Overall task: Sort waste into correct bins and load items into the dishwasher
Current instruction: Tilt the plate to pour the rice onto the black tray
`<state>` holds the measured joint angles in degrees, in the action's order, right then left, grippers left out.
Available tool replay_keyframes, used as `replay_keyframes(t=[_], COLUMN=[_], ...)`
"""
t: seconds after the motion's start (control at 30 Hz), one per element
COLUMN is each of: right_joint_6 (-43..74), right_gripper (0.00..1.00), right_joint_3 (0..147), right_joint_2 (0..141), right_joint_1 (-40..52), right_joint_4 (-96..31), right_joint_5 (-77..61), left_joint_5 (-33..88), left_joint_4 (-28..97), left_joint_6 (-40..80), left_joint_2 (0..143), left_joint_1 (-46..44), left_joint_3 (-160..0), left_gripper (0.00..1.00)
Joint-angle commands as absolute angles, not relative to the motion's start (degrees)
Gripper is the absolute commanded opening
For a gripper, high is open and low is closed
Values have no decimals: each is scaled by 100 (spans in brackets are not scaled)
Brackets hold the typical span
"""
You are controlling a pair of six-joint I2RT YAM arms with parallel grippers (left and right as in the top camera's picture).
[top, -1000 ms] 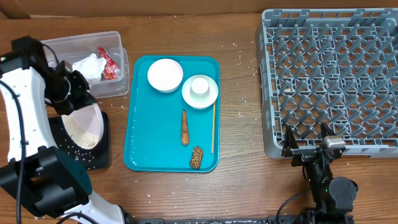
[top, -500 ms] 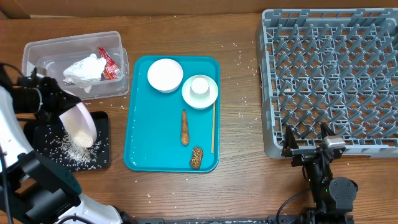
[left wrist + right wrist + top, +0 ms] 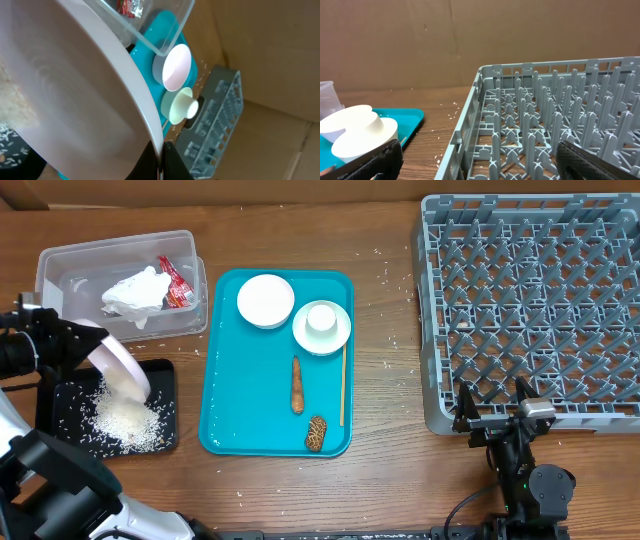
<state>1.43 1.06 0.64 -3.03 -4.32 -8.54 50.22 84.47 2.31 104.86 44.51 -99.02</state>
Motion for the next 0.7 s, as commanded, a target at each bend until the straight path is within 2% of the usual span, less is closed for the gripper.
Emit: replay_keyframes(t=[0.0, 0.3, 0.5, 0.57, 0.6, 0.67], right_joint_6=[126, 126, 126, 126, 126, 126], right_gripper=[100, 100, 100, 100, 100, 100], right_joint_3=[47, 47, 47, 47, 47, 47], right_joint_2=[60, 60, 60, 60, 60, 60], right_joint_1=[-336, -336, -333, -336, -336, -336], right_joint_4=[-405, -405, -405, -405, -405, -405], right_joint_5=[-801, -801, -801, -801, -801, -801], left_joint_5=[5564, 5559, 5631, 6062, 6359, 6222], left_joint_4=[8674, 8315, 8646, 9260, 9327, 8995], left_joint_6=[1, 148, 137, -314, -819, -825], left_joint_2=[10377, 10383, 10383, 10381, 10381, 10381], left_joint_1=[4648, 4923, 4945, 4923, 4919, 4923], left_joint_3=[-9894, -9894, -9894, -9894, -9894, -9894], left_gripper=[4, 4, 4, 4, 4, 4])
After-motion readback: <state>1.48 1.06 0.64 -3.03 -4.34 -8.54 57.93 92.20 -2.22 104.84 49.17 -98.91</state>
